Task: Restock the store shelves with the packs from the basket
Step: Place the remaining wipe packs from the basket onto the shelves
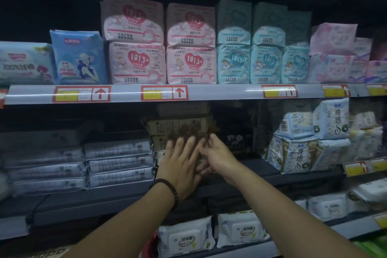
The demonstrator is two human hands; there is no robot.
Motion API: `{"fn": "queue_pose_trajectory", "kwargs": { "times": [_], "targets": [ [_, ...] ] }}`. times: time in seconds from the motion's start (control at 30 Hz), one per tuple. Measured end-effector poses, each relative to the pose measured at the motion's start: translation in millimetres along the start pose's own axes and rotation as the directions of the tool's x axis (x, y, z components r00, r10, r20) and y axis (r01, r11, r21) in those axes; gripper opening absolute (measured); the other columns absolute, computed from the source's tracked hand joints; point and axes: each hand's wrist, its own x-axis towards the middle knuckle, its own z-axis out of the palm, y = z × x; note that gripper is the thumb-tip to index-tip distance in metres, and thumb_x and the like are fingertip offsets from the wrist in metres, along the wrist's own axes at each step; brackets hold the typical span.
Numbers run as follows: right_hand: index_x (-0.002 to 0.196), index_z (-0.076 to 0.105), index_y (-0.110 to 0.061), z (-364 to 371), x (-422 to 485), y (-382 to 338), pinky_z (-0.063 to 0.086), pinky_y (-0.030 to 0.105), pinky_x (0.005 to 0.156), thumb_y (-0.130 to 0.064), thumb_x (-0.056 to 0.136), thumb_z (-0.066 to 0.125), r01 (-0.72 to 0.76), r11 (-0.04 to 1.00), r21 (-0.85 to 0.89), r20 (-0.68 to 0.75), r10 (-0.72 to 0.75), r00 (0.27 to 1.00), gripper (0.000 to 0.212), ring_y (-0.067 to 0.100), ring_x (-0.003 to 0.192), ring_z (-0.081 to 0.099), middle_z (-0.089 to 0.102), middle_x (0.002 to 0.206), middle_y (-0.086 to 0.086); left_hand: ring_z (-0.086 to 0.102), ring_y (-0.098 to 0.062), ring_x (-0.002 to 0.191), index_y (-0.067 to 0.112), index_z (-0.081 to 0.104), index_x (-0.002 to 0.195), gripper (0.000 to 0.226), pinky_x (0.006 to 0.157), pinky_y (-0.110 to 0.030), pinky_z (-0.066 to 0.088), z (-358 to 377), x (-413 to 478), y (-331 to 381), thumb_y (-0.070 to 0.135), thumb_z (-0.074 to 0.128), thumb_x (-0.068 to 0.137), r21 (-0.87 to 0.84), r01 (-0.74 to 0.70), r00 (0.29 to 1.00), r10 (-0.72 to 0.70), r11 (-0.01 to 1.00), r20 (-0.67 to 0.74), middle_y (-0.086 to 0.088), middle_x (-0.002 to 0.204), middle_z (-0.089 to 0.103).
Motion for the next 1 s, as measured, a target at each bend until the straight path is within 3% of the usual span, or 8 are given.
{"fn": "queue_pose_trajectory", "kwargs": {
  "times": [0.07,0.1,0.2,0.33,0.47,0.7,0.87,1.0],
  "targets": [
    [0.129,0.052,-0.026,-6,-2,6,0.063,0.046,0.065,-0.022,0.110,0.051,-0.014,1.000,0.001,-0.067,0.014,0.998,0.019,0.022,0.062,0.070,0.067,0.113,-0.001,0.006,-0.041,0.159,0.024,-0.021,0.162,0.085,0.125,-0.059,0.002,0,0,-4,0.063,0.026,0.103,-0.055,-0.007,0.999,0.004,0.998,-0.049,-0.009,0.174,-0.005],
    [0.142,0.047,-0.025,-9,-4,10,0.063,0.047,0.065,-0.023,0.110,0.052,-0.039,0.999,-0.006,-0.101,0.038,0.994,0.033,0.024,0.065,0.071,0.065,0.108,-0.003,0.010,-0.041,0.159,0.024,-0.016,0.164,0.084,0.125,-0.059,0.004,1,-1,-5,0.063,0.026,0.103,-0.071,0.001,0.997,-0.007,0.997,-0.074,-0.008,0.175,0.000],
    [0.167,0.022,-0.031,-10,-13,25,0.061,0.035,0.056,-0.031,0.110,0.051,-0.180,0.984,-0.001,-0.127,0.179,0.976,0.064,0.024,0.066,0.072,0.059,0.115,-0.001,0.011,-0.041,0.157,0.027,-0.017,0.163,0.079,0.123,-0.063,0.003,1,-1,-7,0.065,0.019,0.104,-0.062,0.060,0.998,-0.061,0.996,-0.019,-0.007,0.175,0.003],
    [0.157,0.044,-0.026,1,-12,31,0.055,0.031,0.047,-0.014,0.109,0.044,-0.221,0.974,0.041,-0.055,0.223,0.973,0.050,0.015,0.049,0.065,0.071,0.116,0.012,0.009,-0.043,0.155,0.026,-0.017,0.163,0.075,0.120,-0.068,0.003,-2,6,-1,0.060,0.015,0.105,-0.043,0.062,0.997,-0.060,0.997,0.050,-0.008,0.174,0.003],
    [0.160,0.040,-0.025,4,-4,32,0.050,0.026,0.045,-0.012,0.106,0.048,-0.229,0.973,0.034,-0.037,0.230,0.973,0.056,0.011,0.047,0.062,0.073,0.117,0.014,0.006,-0.045,0.156,0.023,-0.020,0.162,0.073,0.119,-0.070,0.002,4,10,0,0.055,0.016,0.107,-0.046,0.067,0.993,-0.062,0.997,0.105,-0.010,0.174,-0.001],
    [0.163,0.035,-0.032,-10,-12,32,0.057,0.030,0.053,-0.012,0.110,0.046,-0.234,0.969,0.076,0.071,0.229,0.971,0.058,0.013,0.054,0.065,0.068,0.129,0.012,-0.001,-0.051,0.155,0.025,-0.027,0.160,0.078,0.117,-0.074,-0.003,5,17,11,0.048,0.026,0.107,-0.118,0.081,0.986,-0.062,0.990,0.156,-0.014,0.172,-0.006],
    [0.157,0.042,-0.033,6,-20,19,0.057,0.031,0.056,-0.008,0.108,0.044,-0.263,0.963,0.063,0.103,0.256,0.961,0.055,0.016,0.059,0.064,0.070,0.123,0.017,-0.003,-0.052,0.155,0.023,-0.027,0.160,0.105,0.118,-0.074,-0.003,-6,18,11,0.050,0.054,0.099,-0.086,0.078,0.967,-0.054,0.993,0.250,-0.016,0.172,-0.010],
    [0.166,0.029,-0.033,-10,-26,18,0.060,0.032,0.056,-0.017,0.112,0.045,-0.246,0.968,-0.040,0.096,0.249,0.964,0.059,0.018,0.062,0.073,0.060,0.146,0.014,-0.004,-0.051,0.155,0.025,-0.025,0.160,0.092,0.118,-0.073,-0.005,-10,14,13,0.048,0.042,0.102,-0.087,0.068,0.980,-0.050,0.994,0.192,-0.015,0.172,-0.011]
  ]
}}
